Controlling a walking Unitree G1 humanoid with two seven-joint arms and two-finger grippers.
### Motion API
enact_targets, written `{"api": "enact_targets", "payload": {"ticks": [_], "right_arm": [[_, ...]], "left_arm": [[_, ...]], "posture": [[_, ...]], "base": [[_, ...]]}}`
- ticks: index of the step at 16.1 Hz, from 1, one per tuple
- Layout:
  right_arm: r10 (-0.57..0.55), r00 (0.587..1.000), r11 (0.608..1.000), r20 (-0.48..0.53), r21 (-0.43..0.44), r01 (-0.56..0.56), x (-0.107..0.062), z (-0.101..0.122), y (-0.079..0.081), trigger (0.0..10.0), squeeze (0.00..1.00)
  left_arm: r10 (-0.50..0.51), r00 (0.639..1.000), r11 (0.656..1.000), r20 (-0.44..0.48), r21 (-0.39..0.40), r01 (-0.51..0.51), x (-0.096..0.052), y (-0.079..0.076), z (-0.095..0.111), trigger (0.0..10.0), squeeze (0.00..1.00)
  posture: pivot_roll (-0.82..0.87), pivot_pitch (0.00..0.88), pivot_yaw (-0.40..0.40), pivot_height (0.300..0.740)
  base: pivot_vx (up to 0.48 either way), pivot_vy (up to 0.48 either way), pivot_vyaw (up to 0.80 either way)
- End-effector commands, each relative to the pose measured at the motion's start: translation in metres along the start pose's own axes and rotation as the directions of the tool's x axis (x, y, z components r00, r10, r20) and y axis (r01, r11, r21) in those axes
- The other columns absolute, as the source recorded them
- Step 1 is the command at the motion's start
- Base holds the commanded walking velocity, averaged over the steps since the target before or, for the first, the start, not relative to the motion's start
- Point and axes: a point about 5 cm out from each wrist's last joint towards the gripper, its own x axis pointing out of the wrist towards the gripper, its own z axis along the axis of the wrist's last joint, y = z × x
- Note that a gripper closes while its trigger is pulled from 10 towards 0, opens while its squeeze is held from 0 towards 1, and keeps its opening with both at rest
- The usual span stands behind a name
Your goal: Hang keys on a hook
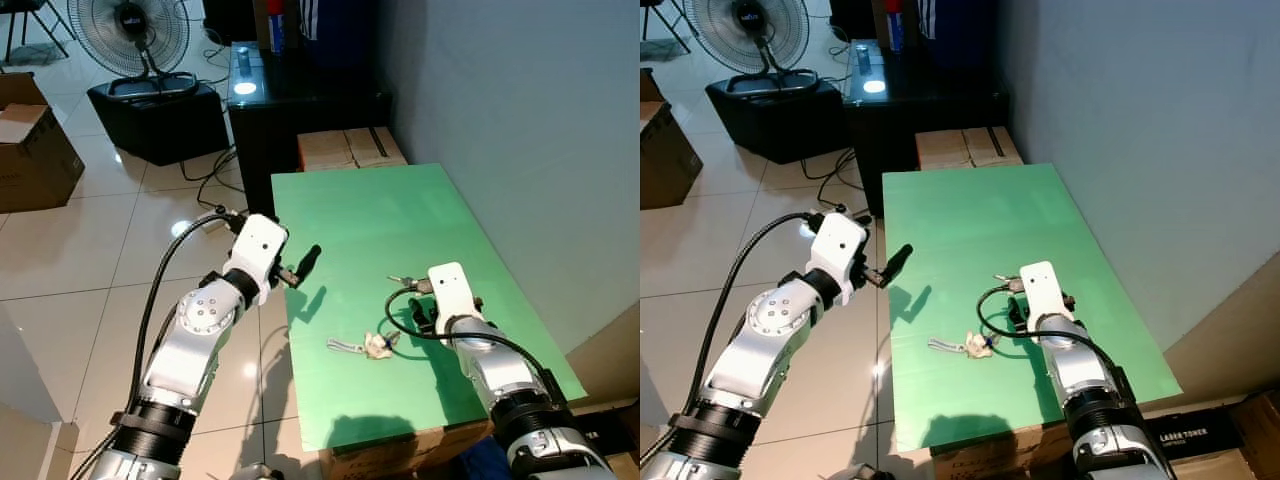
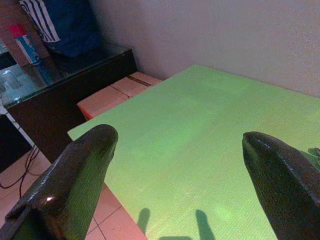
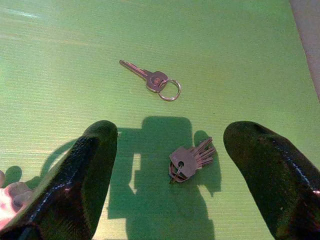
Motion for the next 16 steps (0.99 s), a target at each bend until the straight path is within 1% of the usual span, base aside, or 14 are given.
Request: {"api": "enact_targets", "payload": {"ticks": [1,6,7,9,10,11,13,14,15,16], "right_arm": [[-0.011,1.0,1.0,0.012,-0.002,0.011,0.0,0.002,-0.001,10.0,0.0],[-0.011,1.0,1.0,0.012,-0.002,0.011,0.0,0.002,-0.001,10.0,0.0],[0.005,1.0,1.0,-0.005,0.003,-0.005,-0.001,-0.002,0.0,10.0,0.0],[0.038,0.999,0.999,-0.022,0.007,-0.038,-0.001,-0.007,0.004,10.0,0.0],[0.048,0.999,0.999,-0.026,0.008,-0.048,0.0,-0.008,0.007,10.0,0.0],[0.056,0.998,0.998,-0.026,0.008,-0.056,0.001,-0.007,0.011,10.0,0.0],[0.066,0.998,0.998,-0.017,0.007,-0.066,0.002,-0.003,0.014,10.0,0.0],[0.065,0.998,0.998,-0.006,0.023,-0.065,0.003,0.0,0.013,10.0,0.0],[0.066,0.998,0.997,0.0,0.036,-0.066,0.003,0.001,0.012,10.0,0.59],[0.068,0.998,0.996,0.001,0.06,-0.068,0.002,-0.001,0.011,10.0,1.0]], "left_arm": [[-0.004,1.0,1.0,0.002,0.014,0.004,0.001,0.001,0.001,10.0,0.0],[-0.004,1.0,1.0,0.002,0.014,0.004,0.001,0.001,0.001,10.0,0.0],[0.003,1.0,1.0,0.005,-0.003,-0.003,0.0,-0.001,0.001,10.0,0.0],[0.016,1.0,1.0,0.007,-0.025,-0.016,-0.001,-0.002,0.001,10.0,0.0],[0.022,1.0,0.999,-0.002,-0.026,-0.022,-0.005,-0.001,-0.003,10.0,0.0],[0.031,0.999,0.999,-0.009,-0.019,-0.032,-0.006,0.003,-0.005,10.0,0.0],[0.035,0.999,0.999,0.004,-0.024,-0.035,-0.002,0.005,0.0,10.0,0.0],[0.014,1.0,0.998,0.015,-0.057,-0.013,-0.002,0.003,0.003,10.0,0.0],[-0.009,1.0,0.997,0.012,-0.078,0.01,-0.002,0.001,0.002,10.0,0.0],[-0.052,0.999,0.989,0.014,-0.135,0.054,-0.006,-0.003,0.002,10.0,1.0]], "posture": [[-0.16,0.0,0.047,0.74],[-0.16,0.0,0.047,0.74],[-0.16,0.0,0.014,0.74],[-0.16,0.0,0.015,0.74],[-0.15,0.0,0.012,0.74],[-0.15,0.0,0.013,0.74],[-0.15,0.0,0.017,0.74],[-0.15,0.0,0.026,0.74],[-0.15,0.0,0.026,0.74],[-0.15,0.0,0.028,0.74]], "base": [[0.0,0.0,0.0],[0.0,0.0,0.0],[0.0,0.0,0.0],[0.0,0.0,0.0],[0.0,0.0,0.0],[0.0,0.0,0.0],[0.0,0.0,0.0],[0.0,0.0,0.0],[0.0,0.0,0.0],[0.0,0.0,0.0]]}}
